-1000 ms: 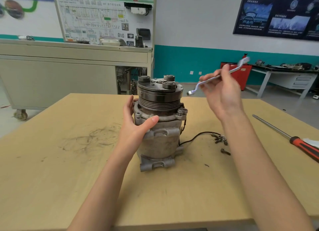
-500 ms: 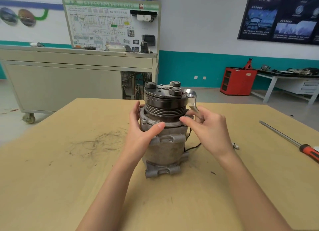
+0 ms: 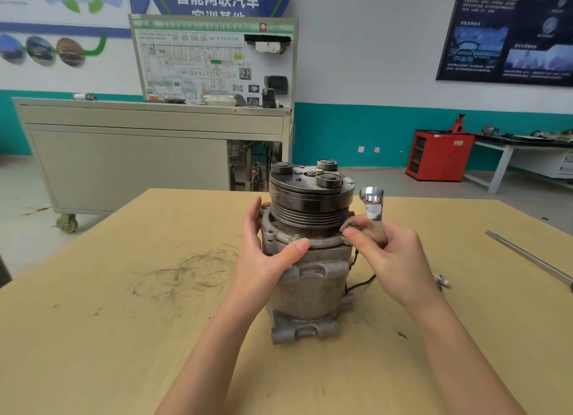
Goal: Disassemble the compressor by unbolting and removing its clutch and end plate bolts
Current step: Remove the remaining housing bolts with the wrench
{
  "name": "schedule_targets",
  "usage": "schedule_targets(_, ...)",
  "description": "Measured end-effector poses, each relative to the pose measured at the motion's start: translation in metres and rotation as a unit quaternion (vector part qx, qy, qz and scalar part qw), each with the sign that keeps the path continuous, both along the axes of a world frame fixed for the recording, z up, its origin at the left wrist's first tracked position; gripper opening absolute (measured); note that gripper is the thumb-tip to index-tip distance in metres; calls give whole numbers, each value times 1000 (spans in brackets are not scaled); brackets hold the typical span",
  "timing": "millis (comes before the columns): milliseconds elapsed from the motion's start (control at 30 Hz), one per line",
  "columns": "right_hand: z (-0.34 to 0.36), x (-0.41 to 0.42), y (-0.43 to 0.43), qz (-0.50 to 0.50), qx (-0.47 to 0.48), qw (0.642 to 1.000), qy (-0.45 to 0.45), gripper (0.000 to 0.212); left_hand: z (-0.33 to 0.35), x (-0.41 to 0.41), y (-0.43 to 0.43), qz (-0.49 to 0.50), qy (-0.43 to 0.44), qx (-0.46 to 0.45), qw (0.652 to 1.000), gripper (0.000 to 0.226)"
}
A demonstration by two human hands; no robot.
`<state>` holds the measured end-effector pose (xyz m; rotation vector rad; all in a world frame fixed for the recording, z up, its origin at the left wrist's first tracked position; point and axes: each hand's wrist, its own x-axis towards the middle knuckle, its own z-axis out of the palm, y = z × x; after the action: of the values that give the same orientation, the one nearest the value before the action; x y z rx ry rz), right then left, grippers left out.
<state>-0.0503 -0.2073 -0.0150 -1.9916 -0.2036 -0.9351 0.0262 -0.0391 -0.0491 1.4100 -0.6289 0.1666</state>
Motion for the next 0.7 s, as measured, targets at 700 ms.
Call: schedule_targets(700, -7, -14, -15, -75, 100, 942, -312, 30, -3, 3, 1, 6, 4, 0, 1000, 105)
